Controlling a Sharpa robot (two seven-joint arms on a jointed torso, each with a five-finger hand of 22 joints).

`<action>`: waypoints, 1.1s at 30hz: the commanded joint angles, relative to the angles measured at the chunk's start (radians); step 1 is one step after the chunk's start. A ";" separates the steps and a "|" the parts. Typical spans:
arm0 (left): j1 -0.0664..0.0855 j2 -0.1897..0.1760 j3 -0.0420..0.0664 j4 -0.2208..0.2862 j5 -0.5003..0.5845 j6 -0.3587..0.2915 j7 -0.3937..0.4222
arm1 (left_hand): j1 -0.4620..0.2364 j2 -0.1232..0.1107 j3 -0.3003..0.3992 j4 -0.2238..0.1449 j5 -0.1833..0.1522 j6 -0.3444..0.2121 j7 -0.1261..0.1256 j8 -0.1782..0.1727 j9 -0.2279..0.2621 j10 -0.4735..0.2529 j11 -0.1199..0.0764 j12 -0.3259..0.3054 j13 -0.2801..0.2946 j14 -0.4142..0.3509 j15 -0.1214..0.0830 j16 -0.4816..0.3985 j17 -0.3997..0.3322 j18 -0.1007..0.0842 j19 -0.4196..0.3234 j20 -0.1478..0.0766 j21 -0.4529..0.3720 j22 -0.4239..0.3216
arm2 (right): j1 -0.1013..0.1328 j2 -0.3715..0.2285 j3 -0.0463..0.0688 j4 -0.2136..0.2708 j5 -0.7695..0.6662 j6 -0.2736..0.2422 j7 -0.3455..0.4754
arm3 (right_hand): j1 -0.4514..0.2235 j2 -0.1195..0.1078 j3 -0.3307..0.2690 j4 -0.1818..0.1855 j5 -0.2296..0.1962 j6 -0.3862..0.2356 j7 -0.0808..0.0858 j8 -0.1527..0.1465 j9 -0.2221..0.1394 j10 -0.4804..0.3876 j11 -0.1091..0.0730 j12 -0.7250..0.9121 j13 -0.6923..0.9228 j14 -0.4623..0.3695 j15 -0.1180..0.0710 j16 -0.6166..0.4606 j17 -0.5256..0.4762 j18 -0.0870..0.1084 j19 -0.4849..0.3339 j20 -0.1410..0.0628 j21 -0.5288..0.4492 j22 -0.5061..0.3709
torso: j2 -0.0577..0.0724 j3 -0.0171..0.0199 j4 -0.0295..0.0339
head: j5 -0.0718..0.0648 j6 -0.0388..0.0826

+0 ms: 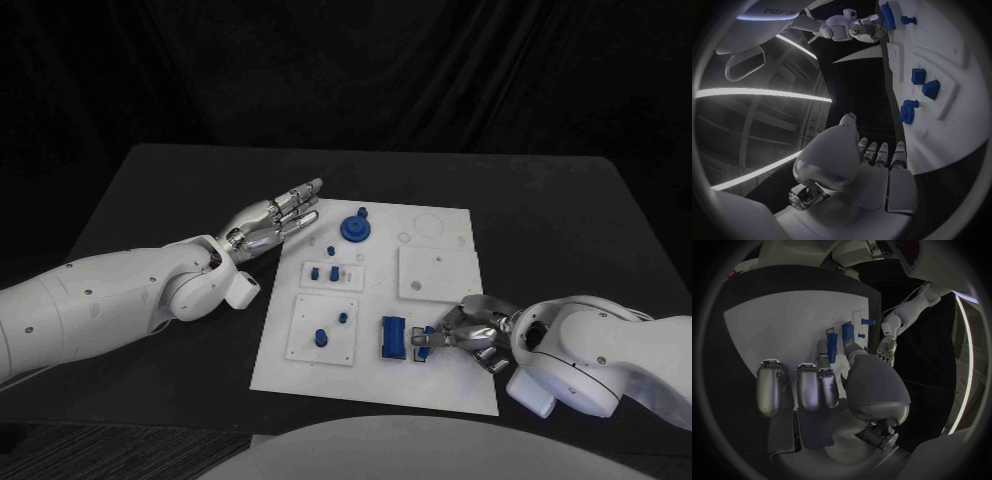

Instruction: Assemble the parts on the task board

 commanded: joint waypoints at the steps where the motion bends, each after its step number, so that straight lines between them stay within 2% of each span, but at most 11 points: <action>1: -0.002 0.002 0.001 0.000 0.000 0.015 0.008 | 0.013 0.002 0.006 -0.001 0.007 0.000 0.010 0.003 0.002 0.000 -0.003 -0.007 -0.002 0.003 0.009 -0.004 -0.001 -0.003 0.001 0.005 -0.003 -0.001 | -0.005 0.003 -0.006 0.004 -0.038 0.046 -0.029 | -0.006 0.001 -0.007 -0.001 -0.003 -0.007 0.003 0.002 -0.003 0.104 -0.007 0.003 0.263 0.054 -0.010 -0.004 -0.001 0.014 0.046 -0.005 -0.005 0.212 | 0.000 0.0001 -0.0003 | 0.001 0.000; 6: -0.003 0.001 0.001 -0.001 0.000 0.018 0.005 | 0.013 0.002 0.007 -0.002 0.007 0.003 0.017 0.004 0.002 0.000 -0.006 -0.007 -0.002 0.003 0.011 -0.004 -0.001 -0.004 0.001 0.007 -0.003 -0.001 | -0.005 0.003 -0.006 0.009 -0.108 0.056 -0.028 | 0.006 0.006 -0.028 0.006 0.003 -0.019 -0.001 0.036 0.018 0.104 -0.009 0.003 0.263 0.054 -0.012 -0.004 0.000 0.015 0.044 -0.006 -0.007 0.212 | -0.001 0.0003 0.0000 | 0.002 0.000; 9: -0.003 0.001 0.001 -0.002 0.000 0.020 0.004 | 0.014 0.003 0.008 -0.002 0.007 0.006 0.022 0.004 0.003 0.000 -0.007 -0.007 -0.002 0.003 0.012 -0.004 -0.001 -0.004 0.001 0.008 -0.003 -0.001 | -0.005 0.003 -0.006 0.013 -0.148 0.063 -0.029 | 0.026 0.014 -0.060 0.018 0.005 -0.055 -0.006 0.111 0.066 0.104 -0.015 0.003 0.263 0.054 -0.015 -0.004 0.002 0.015 0.045 -0.010 -0.007 0.212 | -0.001 0.0001 0.0000 | 0.002 0.000; 11: -0.003 0.001 0.001 -0.002 0.000 0.021 0.003 | 0.014 0.003 0.009 -0.002 0.007 0.011 0.032 0.005 0.003 0.000 -0.011 -0.007 -0.002 0.003 0.015 -0.004 -0.001 -0.005 0.001 0.009 -0.003 -0.001 | -0.006 0.002 -0.006 0.015 -0.178 0.068 -0.030 | 0.039 0.021 -0.084 0.027 0.005 -0.079 -0.013 0.195 0.125 0.104 -0.022 0.003 0.263 0.055 -0.022 -0.004 0.002 0.014 0.045 -0.015 -0.006 0.212 | -0.001 0.0000 0.0001 | 0.003 0.000; 12: -0.004 0.001 0.001 -0.003 0.000 0.022 0.003 | 0.014 0.003 0.009 -0.002 0.007 0.011 0.032 0.005 0.003 0.000 -0.011 -0.007 -0.002 0.003 0.015 -0.004 -0.001 -0.005 0.001 0.009 -0.003 -0.001 | -0.006 0.002 -0.006 0.016 -0.195 0.070 -0.031 | 0.048 0.025 -0.102 0.034 0.005 -0.111 -0.018 0.254 0.171 0.104 -0.027 0.003 0.263 0.055 -0.026 -0.003 0.004 0.015 0.045 -0.019 -0.007 0.212 | -0.001 0.0000 0.0001 | 0.004 0.000; 13: -0.004 0.001 0.001 -0.003 0.000 0.022 0.003 | 0.014 0.003 0.009 -0.002 0.007 0.011 0.032 0.005 0.003 0.000 -0.011 -0.007 -0.002 0.003 0.015 -0.004 -0.001 -0.005 0.001 0.009 -0.003 -0.001 | -0.006 0.002 -0.006 0.017 -0.205 0.071 -0.031 | 0.050 0.027 -0.105 0.036 0.006 -0.115 -0.020 0.270 0.183 0.104 -0.028 0.003 0.263 0.055 -0.026 -0.004 0.003 0.015 0.045 -0.020 -0.007 0.212 | -0.001 0.0001 0.0001 | 0.005 0.000; 15: -0.004 0.001 0.001 -0.003 0.000 0.023 0.002 | 0.014 0.003 0.009 -0.002 0.007 0.012 0.033 0.005 0.004 0.000 -0.011 -0.007 -0.002 0.003 0.015 -0.004 -0.001 -0.005 0.001 0.010 -0.003 -0.001 | -0.006 0.001 -0.006 0.019 -0.234 0.075 -0.032 | 0.057 0.030 -0.116 0.042 0.006 -0.133 -0.026 0.324 0.226 0.104 -0.032 0.003 0.263 0.055 -0.030 -0.004 0.004 0.014 0.046 -0.023 -0.006 0.213 | 0.000 0.0003 -0.0004 | 0.005 0.000; 19: -0.005 0.000 0.001 -0.004 0.000 0.028 -0.002 | 0.013 0.004 0.010 -0.001 0.007 0.020 0.044 0.007 0.005 0.000 -0.014 -0.007 -0.002 0.003 0.020 -0.004 -0.001 -0.007 0.001 0.012 -0.003 -0.001 | -0.006 -0.002 -0.006 0.023 -0.283 0.087 -0.036 | 0.069 0.032 -0.136 0.055 0.005 -0.175 -0.040 0.437 0.329 0.104 -0.045 0.003 0.263 0.056 -0.041 -0.003 0.006 0.014 0.047 -0.033 -0.005 0.213 | -0.001 0.0003 -0.0011 | 0.007 0.000; 29: -0.008 0.000 0.001 -0.006 0.000 0.035 -0.010 | 0.011 0.005 0.012 0.000 0.006 0.036 0.060 0.010 0.007 0.000 -0.012 -0.007 -0.002 0.003 0.023 -0.004 -0.001 -0.009 0.001 0.014 -0.003 -0.001 | -0.006 -0.003 -0.006 0.031 -0.321 0.091 -0.032 | 0.077 0.033 -0.147 0.072 0.002 -0.216 -0.052 0.527 0.430 0.104 -0.060 0.003 0.263 0.057 -0.054 -0.003 0.008 0.013 0.048 -0.045 -0.003 0.214 | -0.001 0.0004 -0.0005 | 0.007 0.000; 32: -0.009 0.000 0.001 -0.007 0.000 0.037 -0.013 | 0.010 0.005 0.012 0.000 0.006 0.049 0.072 0.013 0.009 0.000 -0.011 -0.007 -0.002 0.003 0.024 -0.004 -0.001 -0.010 0.001 0.015 -0.003 -0.001 | -0.006 -0.003 -0.006 0.035 -0.324 0.083 -0.027 | 0.078 0.032 -0.150 0.082 0.002 -0.225 -0.060 0.583 0.490 0.104 -0.063 0.003 0.263 0.057 -0.057 -0.004 0.007 0.013 0.048 -0.048 -0.004 0.214 | -0.001 0.0004 -0.0002 | 0.008 0.000; 33: -0.010 -0.001 0.001 -0.007 0.000 0.038 -0.014 | 0.010 0.005 0.012 0.000 0.005 0.050 0.073 0.014 0.009 0.000 -0.011 -0.007 -0.002 0.003 0.024 -0.004 -0.001 -0.010 0.001 0.015 -0.003 -0.001 | -0.006 -0.003 -0.006 0.036 -0.325 0.080 -0.024 | 0.078 0.032 -0.151 0.084 0.002 -0.226 -0.061 0.588 0.496 0.104 -0.063 0.003 0.263 0.057 -0.057 -0.003 0.008 0.013 0.049 -0.048 -0.004 0.214 | -0.001 0.0005 -0.0005 | 0.008 0.000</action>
